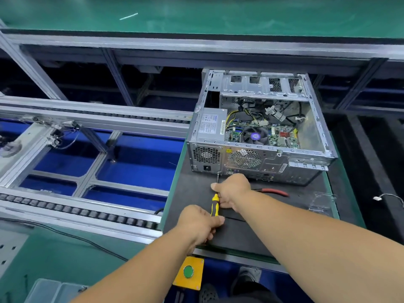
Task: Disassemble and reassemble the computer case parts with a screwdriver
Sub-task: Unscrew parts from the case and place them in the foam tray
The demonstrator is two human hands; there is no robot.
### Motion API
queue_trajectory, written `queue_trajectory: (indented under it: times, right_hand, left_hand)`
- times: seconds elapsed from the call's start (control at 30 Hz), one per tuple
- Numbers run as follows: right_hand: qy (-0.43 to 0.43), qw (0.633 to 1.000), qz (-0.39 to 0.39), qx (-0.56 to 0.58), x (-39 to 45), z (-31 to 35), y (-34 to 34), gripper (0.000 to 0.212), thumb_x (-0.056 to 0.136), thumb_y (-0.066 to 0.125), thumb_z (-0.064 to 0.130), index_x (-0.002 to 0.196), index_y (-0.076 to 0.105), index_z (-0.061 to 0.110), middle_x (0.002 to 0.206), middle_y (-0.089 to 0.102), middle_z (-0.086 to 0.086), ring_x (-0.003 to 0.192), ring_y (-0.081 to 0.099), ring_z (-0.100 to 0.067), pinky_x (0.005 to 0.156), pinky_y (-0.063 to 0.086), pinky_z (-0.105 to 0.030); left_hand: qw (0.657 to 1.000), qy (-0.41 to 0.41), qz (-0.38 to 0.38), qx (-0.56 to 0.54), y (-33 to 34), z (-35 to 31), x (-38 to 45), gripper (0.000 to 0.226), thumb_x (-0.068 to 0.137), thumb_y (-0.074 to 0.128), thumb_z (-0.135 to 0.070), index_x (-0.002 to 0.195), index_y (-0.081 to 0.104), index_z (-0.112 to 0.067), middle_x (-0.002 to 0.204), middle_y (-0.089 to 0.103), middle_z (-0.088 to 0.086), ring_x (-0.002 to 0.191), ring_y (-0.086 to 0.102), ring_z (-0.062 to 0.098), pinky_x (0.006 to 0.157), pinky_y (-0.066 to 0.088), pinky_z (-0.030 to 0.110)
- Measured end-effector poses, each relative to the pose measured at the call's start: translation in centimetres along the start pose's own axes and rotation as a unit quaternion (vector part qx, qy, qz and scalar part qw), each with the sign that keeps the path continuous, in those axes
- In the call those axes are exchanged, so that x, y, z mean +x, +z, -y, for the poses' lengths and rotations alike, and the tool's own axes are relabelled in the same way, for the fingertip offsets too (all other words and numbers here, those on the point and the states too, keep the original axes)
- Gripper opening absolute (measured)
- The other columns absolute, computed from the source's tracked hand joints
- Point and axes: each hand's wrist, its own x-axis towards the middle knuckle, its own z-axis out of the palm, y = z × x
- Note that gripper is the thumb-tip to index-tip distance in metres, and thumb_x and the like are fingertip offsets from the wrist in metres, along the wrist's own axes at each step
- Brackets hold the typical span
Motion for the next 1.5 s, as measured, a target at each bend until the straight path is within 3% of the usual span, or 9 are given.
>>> queue_trajectory:
  times: [0.13,0.3,0.57,0.73,0.83,0.97,1.17,1.4,1.5]
  right_hand:
    - [0.006,1.0,0.004,0.006,0.3,0.2,0.4,0.019,0.093,0.074,0.013,0.085,0.062,0.002,0.076,0.069,-0.018,0.064,0.071,-0.032,0.055,0.061,-0.039]
    - [0.023,0.999,0.027,0.032,0.9,0.0,0.8,0.016,0.1,0.062,0.01,0.085,0.059,0.004,0.076,0.067,-0.016,0.056,0.065,-0.026,0.042,0.052,-0.029]
    - [0.033,0.996,0.047,0.07,1.6,-0.3,0.9,0.007,0.101,0.06,0.008,0.096,0.062,0.004,0.079,0.067,-0.016,0.054,0.064,-0.023,0.051,0.06,-0.034]
    - [0.032,0.994,0.058,0.093,2.0,-0.6,0.9,0.009,0.102,0.057,0.005,0.095,0.062,0.003,0.076,0.065,-0.017,0.052,0.062,-0.025,0.056,0.061,-0.038]
    - [0.032,0.992,0.06,0.106,2.1,-0.9,1.1,0.012,0.103,0.055,0.006,0.093,0.06,0.004,0.068,0.063,-0.015,0.054,0.06,-0.025,0.067,0.062,-0.042]
    - [0.04,0.99,0.046,0.127,2.4,-0.8,1.2,0.011,0.103,0.052,0.001,0.095,0.06,-0.001,0.069,0.06,-0.017,0.05,0.056,-0.025,0.045,0.058,-0.032]
    - [0.056,0.984,0.059,0.155,3.1,-1.1,1.8,0.016,0.104,0.05,0.002,0.091,0.058,0.001,0.072,0.061,-0.016,0.052,0.058,-0.026,0.04,0.052,-0.027]
    - [0.057,0.984,0.058,0.161,3.4,-1.3,2.1,0.017,0.106,0.048,0.005,0.093,0.059,0.005,0.071,0.062,-0.014,0.05,0.058,-0.026,0.041,0.047,-0.025]
    - [0.055,0.983,0.052,0.169,3.4,-1.4,2.1,0.018,0.106,0.049,0.007,0.093,0.059,0.004,0.073,0.064,-0.015,0.053,0.06,-0.026,0.04,0.047,-0.025]
  left_hand:
    - [0.999,-0.003,0.004,-0.042,0.1,0.3,-0.2,0.031,0.086,0.082,-0.028,0.092,0.058,-0.009,0.066,0.068,0.009,0.047,0.057,0.019,0.043,0.044,0.025]
    - [0.982,-0.055,0.083,-0.159,-0.4,0.2,0.0,0.02,0.101,0.054,-0.018,0.11,0.063,-0.002,0.079,0.072,0.018,0.056,0.064,0.024,0.049,0.049,0.028]
    - [0.999,0.009,-0.027,-0.026,1.0,0.0,0.0,0.031,0.088,0.08,-0.016,0.101,0.054,-0.006,0.067,0.067,0.011,0.045,0.058,0.019,0.041,0.046,0.024]
    - [0.981,-0.041,0.088,-0.171,-0.2,0.0,0.0,0.02,0.104,0.056,-0.021,0.108,0.061,-0.003,0.079,0.07,0.016,0.055,0.063,0.02,0.052,0.052,0.027]
    - [0.987,-0.029,0.075,-0.136,-0.4,0.2,0.4,0.016,0.102,0.06,-0.017,0.105,0.064,-0.001,0.077,0.07,0.013,0.055,0.06,0.017,0.053,0.05,0.026]
    - [0.999,0.012,-0.036,0.004,0.7,0.0,0.3,0.035,0.083,0.085,-0.028,0.098,0.065,-0.004,0.065,0.066,0.008,0.05,0.055,0.017,0.047,0.047,0.026]
    - [0.972,-0.072,0.126,-0.184,-1.1,-0.4,-0.1,0.022,0.105,0.053,-0.022,0.105,0.065,-0.004,0.084,0.071,0.015,0.062,0.064,0.019,0.06,0.054,0.027]
    - [1.0,0.002,-0.024,-0.007,0.5,-0.3,0.5,0.032,0.087,0.081,-0.019,0.101,0.064,0.003,0.064,0.066,0.009,0.045,0.053,0.016,0.044,0.047,0.024]
    - [0.995,-0.011,0.044,-0.091,-0.1,-0.2,0.3,0.028,0.095,0.072,-0.022,0.106,0.064,0.002,0.076,0.069,0.014,0.054,0.061,0.018,0.053,0.054,0.027]
